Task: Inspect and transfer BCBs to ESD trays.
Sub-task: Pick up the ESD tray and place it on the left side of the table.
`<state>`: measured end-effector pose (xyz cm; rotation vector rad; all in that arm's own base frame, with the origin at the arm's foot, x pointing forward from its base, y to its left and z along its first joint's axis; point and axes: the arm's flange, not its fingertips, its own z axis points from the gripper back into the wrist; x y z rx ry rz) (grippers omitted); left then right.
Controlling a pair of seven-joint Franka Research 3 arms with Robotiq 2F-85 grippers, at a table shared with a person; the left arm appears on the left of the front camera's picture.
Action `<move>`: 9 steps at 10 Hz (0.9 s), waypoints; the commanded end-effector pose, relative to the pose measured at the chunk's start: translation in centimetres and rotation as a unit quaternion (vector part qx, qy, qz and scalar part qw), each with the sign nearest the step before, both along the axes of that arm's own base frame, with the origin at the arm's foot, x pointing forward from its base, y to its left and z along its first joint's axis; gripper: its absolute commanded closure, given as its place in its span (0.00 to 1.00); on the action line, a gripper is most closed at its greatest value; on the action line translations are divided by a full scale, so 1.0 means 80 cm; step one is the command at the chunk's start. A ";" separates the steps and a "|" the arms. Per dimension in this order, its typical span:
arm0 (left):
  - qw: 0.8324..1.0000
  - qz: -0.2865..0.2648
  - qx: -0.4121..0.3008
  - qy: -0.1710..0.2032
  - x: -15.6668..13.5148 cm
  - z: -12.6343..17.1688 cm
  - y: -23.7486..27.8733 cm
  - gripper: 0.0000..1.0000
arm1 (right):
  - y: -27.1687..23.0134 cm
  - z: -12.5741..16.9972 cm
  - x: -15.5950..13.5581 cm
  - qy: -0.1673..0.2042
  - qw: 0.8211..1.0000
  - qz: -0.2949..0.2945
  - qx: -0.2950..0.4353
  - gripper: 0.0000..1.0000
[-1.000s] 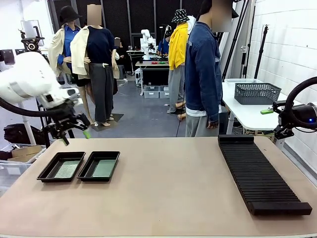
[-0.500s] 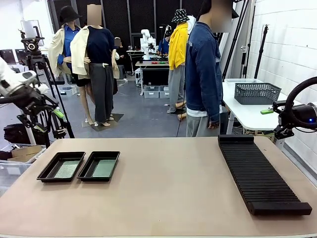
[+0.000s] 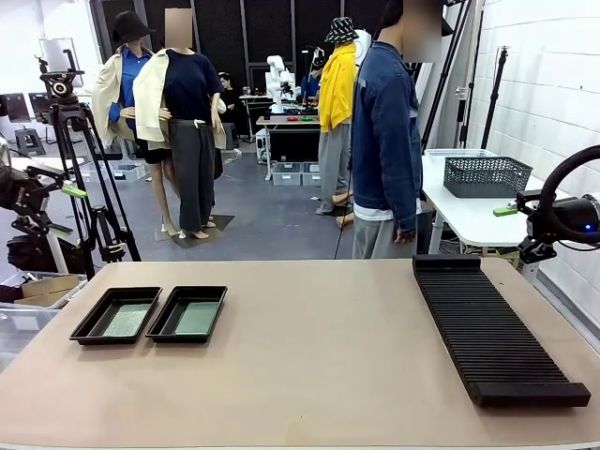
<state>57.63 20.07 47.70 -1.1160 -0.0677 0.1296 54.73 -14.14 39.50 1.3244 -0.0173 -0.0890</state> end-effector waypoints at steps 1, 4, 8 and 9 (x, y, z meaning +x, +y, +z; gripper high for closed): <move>1.000 0.012 -0.025 -0.012 0.001 -0.008 0.013 0.00 | 0.001 0.000 0.000 0.002 1.000 0.008 -0.003 0.00; 0.999 0.028 -0.038 -0.027 -0.020 -0.046 0.009 0.00 | 0.001 0.000 0.000 0.002 1.000 0.008 -0.003 0.00; 0.999 0.015 -0.039 -0.010 -0.018 -0.059 0.014 0.00 | 0.001 0.000 0.000 0.002 1.000 0.008 -0.003 0.00; 0.999 0.015 -0.039 -0.010 -0.018 -0.059 0.014 0.00 | 0.001 0.000 0.000 0.002 1.000 0.008 -0.003 0.00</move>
